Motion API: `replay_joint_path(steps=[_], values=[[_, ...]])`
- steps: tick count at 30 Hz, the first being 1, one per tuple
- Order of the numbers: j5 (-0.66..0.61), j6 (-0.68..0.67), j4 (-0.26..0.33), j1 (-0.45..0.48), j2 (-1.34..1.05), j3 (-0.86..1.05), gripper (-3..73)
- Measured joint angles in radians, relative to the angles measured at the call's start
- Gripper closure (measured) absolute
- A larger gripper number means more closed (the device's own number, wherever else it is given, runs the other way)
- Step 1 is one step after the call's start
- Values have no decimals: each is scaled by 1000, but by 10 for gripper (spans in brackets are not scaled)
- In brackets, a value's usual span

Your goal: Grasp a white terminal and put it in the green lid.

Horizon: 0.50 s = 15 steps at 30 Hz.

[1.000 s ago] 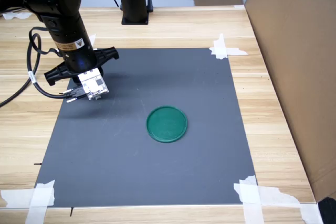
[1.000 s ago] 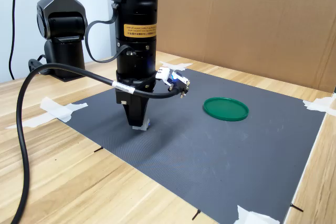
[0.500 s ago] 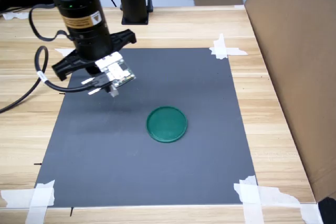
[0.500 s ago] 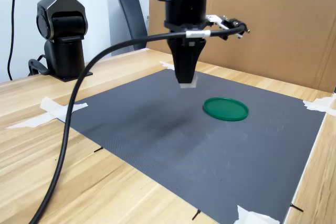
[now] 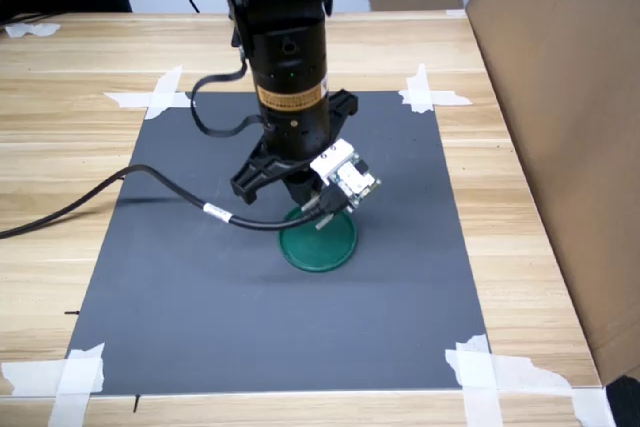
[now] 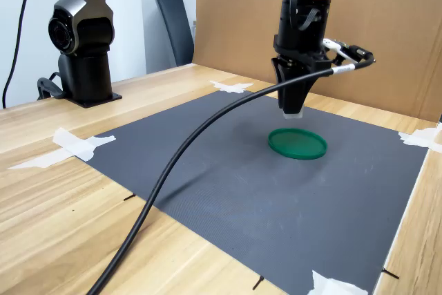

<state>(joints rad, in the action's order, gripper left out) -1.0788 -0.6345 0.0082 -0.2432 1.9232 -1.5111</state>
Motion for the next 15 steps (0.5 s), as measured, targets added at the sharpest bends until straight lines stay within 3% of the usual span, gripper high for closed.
replay_joint_path(steps=[15], values=[[50,-1,1,-1,80,-6,617]])
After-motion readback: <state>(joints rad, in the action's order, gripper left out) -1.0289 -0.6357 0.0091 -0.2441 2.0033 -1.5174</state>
